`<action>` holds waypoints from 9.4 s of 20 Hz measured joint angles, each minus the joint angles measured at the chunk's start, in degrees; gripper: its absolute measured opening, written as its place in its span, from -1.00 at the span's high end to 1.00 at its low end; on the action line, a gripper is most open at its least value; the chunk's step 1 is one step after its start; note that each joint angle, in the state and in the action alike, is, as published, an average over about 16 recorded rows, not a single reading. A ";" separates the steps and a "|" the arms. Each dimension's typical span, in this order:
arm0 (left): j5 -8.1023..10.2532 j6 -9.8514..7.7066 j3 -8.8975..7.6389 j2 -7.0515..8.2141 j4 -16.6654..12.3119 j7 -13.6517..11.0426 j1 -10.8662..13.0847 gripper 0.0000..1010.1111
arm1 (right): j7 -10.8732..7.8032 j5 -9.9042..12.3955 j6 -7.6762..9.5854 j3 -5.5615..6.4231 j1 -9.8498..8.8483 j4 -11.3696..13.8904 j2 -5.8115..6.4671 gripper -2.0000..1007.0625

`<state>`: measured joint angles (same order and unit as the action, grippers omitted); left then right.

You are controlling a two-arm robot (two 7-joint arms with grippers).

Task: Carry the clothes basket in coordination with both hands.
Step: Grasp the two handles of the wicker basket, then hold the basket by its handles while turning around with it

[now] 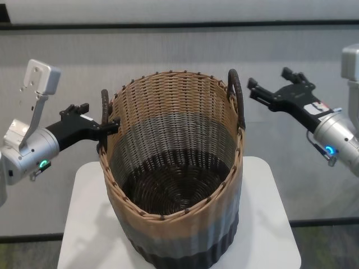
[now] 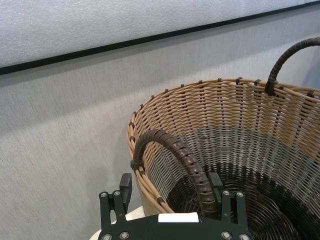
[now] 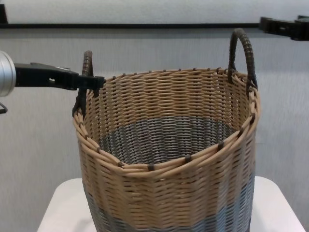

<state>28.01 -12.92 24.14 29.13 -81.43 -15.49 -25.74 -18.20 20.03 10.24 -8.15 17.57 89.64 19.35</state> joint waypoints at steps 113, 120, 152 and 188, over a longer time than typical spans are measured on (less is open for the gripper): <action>-3.01 0.00 0.55 -1.24 1.15 -1.77 -1.75 0.80 | 0.33 -1.04 3.94 -10.51 12.44 -15.29 -2.34 0.49; -2.99 -0.01 0.54 -1.24 1.15 -1.76 -1.74 0.95 | 0.33 -1.04 3.95 -10.51 12.44 -15.29 -2.33 0.65; -3.18 0.00 0.39 -1.41 1.10 -2.11 -1.71 1.00 | 0.32 -1.23 3.69 -10.48 12.42 -15.36 -2.32 0.65; -6.78 0.47 -6.76 1.26 -17.23 -5.37 2.79 1.00 | -0.18 -0.85 -0.70 -5.50 9.89 -3.82 0.24 0.66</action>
<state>21.23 -12.45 17.38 30.39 -98.67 -20.86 -22.96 -18.38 19.18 9.54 -13.65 27.45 85.82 19.58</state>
